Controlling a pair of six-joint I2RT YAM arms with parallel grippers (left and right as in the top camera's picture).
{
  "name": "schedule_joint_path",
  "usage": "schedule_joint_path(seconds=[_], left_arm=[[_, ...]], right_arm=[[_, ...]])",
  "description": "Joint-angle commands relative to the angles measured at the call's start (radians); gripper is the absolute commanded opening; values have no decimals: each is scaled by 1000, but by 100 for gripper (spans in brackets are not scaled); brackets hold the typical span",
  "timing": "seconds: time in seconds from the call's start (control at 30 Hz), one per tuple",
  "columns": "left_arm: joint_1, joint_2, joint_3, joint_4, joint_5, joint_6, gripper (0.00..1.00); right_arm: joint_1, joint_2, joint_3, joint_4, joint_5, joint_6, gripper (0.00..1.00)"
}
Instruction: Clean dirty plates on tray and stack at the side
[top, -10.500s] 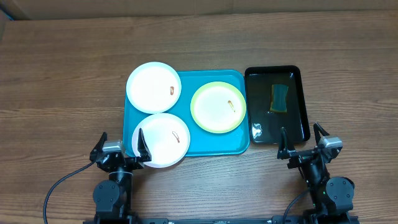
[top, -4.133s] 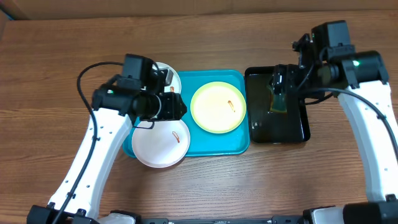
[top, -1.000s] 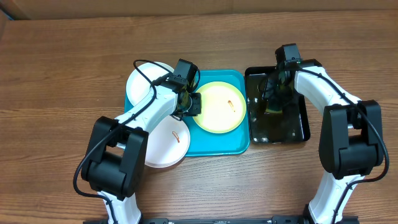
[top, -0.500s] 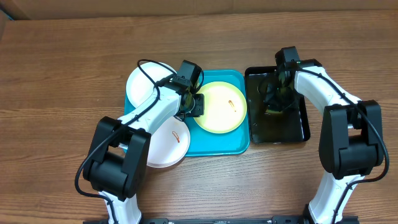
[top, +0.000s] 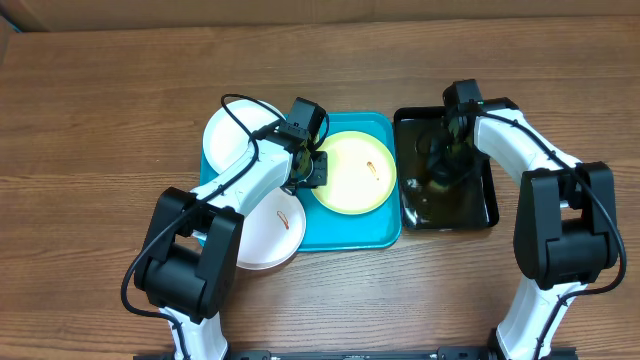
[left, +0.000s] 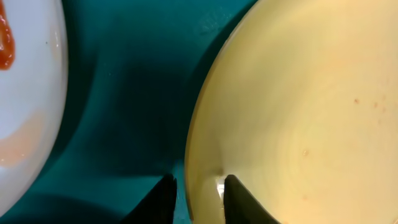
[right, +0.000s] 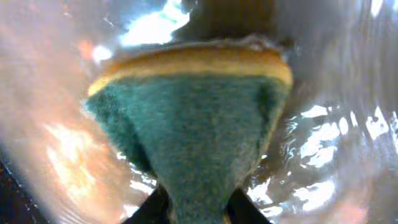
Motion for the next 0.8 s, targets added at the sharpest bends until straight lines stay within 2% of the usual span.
schedule_joint_path(seconds=[0.0, 0.07, 0.1, 0.2, 0.23, 0.27, 0.3, 0.33, 0.4, 0.67, 0.77], left_arm=[[-7, 21, -6, -2, -20, -12, 32], [-7, 21, -10, -1, -20, -12, 31], [-7, 21, -13, -1, -21, -15, 32], [-7, 21, -29, 3, -21, -15, 32], [-7, 21, -34, 7, -21, -15, 32], [-7, 21, -39, 12, -21, -15, 30], [-7, 21, -43, 18, -21, -15, 25], [-7, 21, -45, 20, -21, -15, 17], [-7, 21, -45, 24, -21, -15, 4], [1, 19, -42, 25, -18, -19, 4], [11, 19, -42, 20, -18, -111, 4]], right_arm=[[-3, 4, 23, -8, -8, -32, 40], [-3, 4, 26, 6, -8, -32, 49], [-3, 4, 26, 16, -8, -32, 50], [-3, 4, 26, 44, -8, -31, 45], [-3, 4, 26, 47, -8, -31, 41], [-3, 4, 26, 51, -8, -31, 27], [-3, 4, 26, 52, -8, -31, 11], [-2, 4, 26, 52, -8, -31, 4], [-2, 3, 27, 48, -8, -32, 4], [-2, -121, 113, -105, -8, -108, 4], [-2, -160, 113, -131, -7, -108, 4]])
